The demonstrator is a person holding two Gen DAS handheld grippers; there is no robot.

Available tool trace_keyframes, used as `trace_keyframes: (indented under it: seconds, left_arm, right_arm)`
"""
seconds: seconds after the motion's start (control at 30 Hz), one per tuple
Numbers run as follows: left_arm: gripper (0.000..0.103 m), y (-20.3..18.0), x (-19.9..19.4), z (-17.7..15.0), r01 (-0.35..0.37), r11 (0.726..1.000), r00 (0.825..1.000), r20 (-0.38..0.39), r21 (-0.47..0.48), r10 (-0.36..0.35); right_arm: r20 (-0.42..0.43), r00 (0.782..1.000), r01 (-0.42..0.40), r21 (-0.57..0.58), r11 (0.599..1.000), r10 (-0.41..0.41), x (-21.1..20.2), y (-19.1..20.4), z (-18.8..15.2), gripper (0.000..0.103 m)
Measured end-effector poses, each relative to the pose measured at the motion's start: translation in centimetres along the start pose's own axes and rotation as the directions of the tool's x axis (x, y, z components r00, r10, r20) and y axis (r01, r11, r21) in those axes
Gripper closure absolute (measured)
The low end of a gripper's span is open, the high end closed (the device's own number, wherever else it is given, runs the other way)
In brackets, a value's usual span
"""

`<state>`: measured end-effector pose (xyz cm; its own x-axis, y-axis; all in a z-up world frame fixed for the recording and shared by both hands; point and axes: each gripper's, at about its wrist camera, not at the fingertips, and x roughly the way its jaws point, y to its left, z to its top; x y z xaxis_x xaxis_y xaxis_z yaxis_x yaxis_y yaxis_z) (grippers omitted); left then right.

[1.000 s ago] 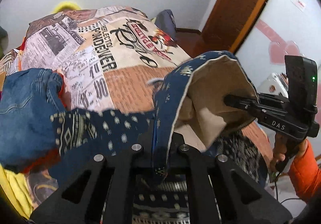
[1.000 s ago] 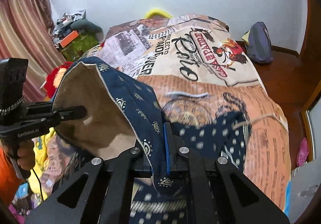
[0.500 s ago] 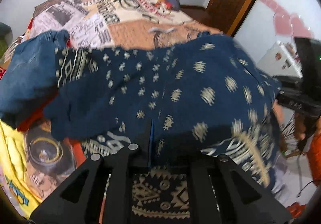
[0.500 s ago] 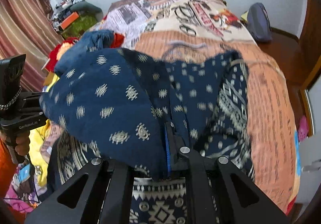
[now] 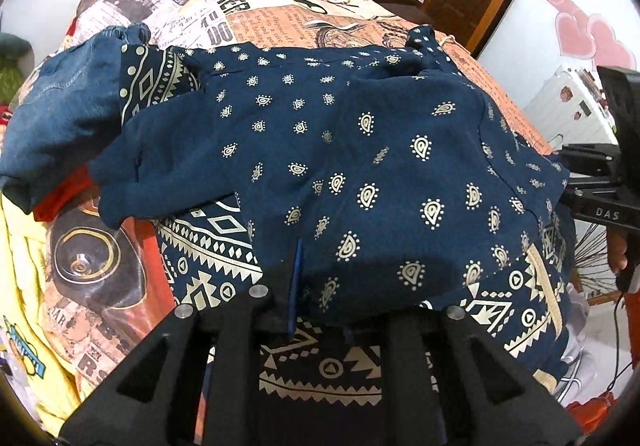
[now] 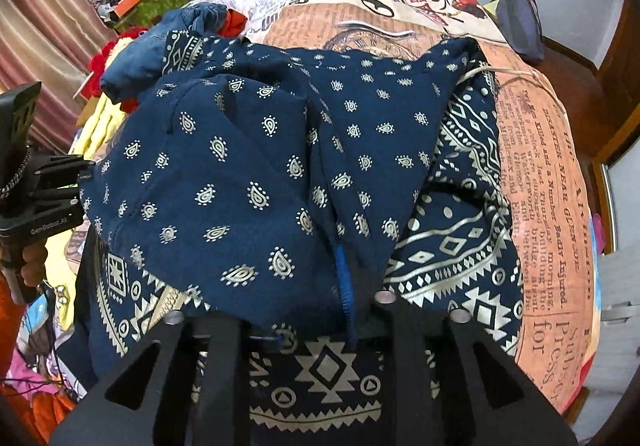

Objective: Fold large clothes

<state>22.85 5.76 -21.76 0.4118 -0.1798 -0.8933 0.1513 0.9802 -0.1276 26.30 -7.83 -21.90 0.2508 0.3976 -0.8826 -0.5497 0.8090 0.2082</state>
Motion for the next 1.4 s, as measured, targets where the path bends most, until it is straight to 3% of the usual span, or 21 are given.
trace_keyframes:
  seconds: [0.1, 0.17, 0.23, 0.3, 0.33, 0.43, 0.53, 0.6, 0.77, 0.9, 1.0, 1.2, 1.4]
  left_arm:
    - [0.085, 0.0, 0.0, 0.2, 0.004, 1.0, 1.0, -0.002, 0.006, -0.004]
    - [0.084, 0.1, -0.2, 0.1, 0.014, 1.0, 1.0, -0.001, 0.004, -0.014]
    - [0.052, 0.3, -0.4, -0.1, 0.027, 1.0, 1.0, -0.011, -0.001, -0.027]
    - [0.036, 0.5, -1.2, -0.7, 0.044, 0.999, 0.999, 0.008, -0.006, -0.044]
    - [0.034, 0.5, -1.7, -1.0, 0.025, 1.0, 0.999, 0.023, -0.003, -0.025]
    - [0.034, 1.4, -2.6, -1.8, -0.023, 1.0, 0.999, 0.026, -0.007, 0.023]
    - [0.034, 3.3, -3.9, -2.2, -0.023, 0.998, 0.999, 0.039, -0.058, 0.025]
    - [0.034, 4.8, -5.2, -2.3, -0.06, 0.994, 0.996, 0.067, -0.094, 0.066]
    - [0.032, 9.3, -7.5, -1.5, -0.099, 0.97, 0.983, 0.133, -0.221, 0.131]
    - [0.031, 12.3, -7.0, -0.5, -0.11, 0.947, 0.978, 0.136, -0.302, 0.157]
    - [0.031, 14.1, -5.4, 0.2, -0.092, 0.926, 0.981, 0.127, -0.366, 0.148]
    - [0.031, 17.2, -0.4, 1.2, -0.006, 0.879, 0.996, 0.074, -0.476, 0.047]
    - [0.031, 18.1, 4.0, 2.9, 0.018, 0.873, 1.0, 0.03, -0.487, -0.004]
  right_arm:
    - [-0.003, 1.0, 0.024, -0.029, 0.999, -0.024, -0.4, 0.4, -0.3, 0.079]
    - [-0.004, 0.999, 0.041, -0.047, 0.998, -0.041, -0.7, 0.6, -0.5, 0.071]
    - [0.006, 0.998, 0.068, -0.064, 0.996, -0.067, -1.2, 0.8, -0.9, 0.053]
    - [0.033, 0.991, 0.131, -0.076, 0.989, -0.128, -1.8, 0.7, -1.3, 0.042]
    - [0.041, 0.989, 0.147, -0.079, 0.986, -0.144, -2.1, 0.6, -1.5, 0.042]
    - [0.036, 0.988, 0.151, -0.054, 0.987, -0.15, -2.7, -0.4, -1.9, 0.042]
    - [0.042, 0.99, 0.135, -0.007, 0.991, -0.135, -3.7, -1.6, -2.0, 0.042]
    - [0.055, 0.987, 0.148, 0.008, 0.989, -0.149, -4.4, -2.0, -1.8, 0.042]
    - [0.128, 0.974, 0.178, 0.079, 0.981, -0.187, -6.7, -3.9, -0.4, 0.042]
    - [0.157, 0.97, 0.164, 0.147, 0.975, -0.187, -7.0, -5.6, 1.3, 0.041]
    - [0.151, 0.971, 0.159, 0.188, 0.969, -0.188, -5.6, -6.9, 2.6, 0.038]
    - [0.086, 0.985, 0.118, 0.271, 0.955, -0.146, -1.7, -10.0, 4.0, 0.038]
    - [0.024, 0.993, 0.1, 0.323, 0.941, -0.114, 2.4, -12.1, 5.1, 0.038]
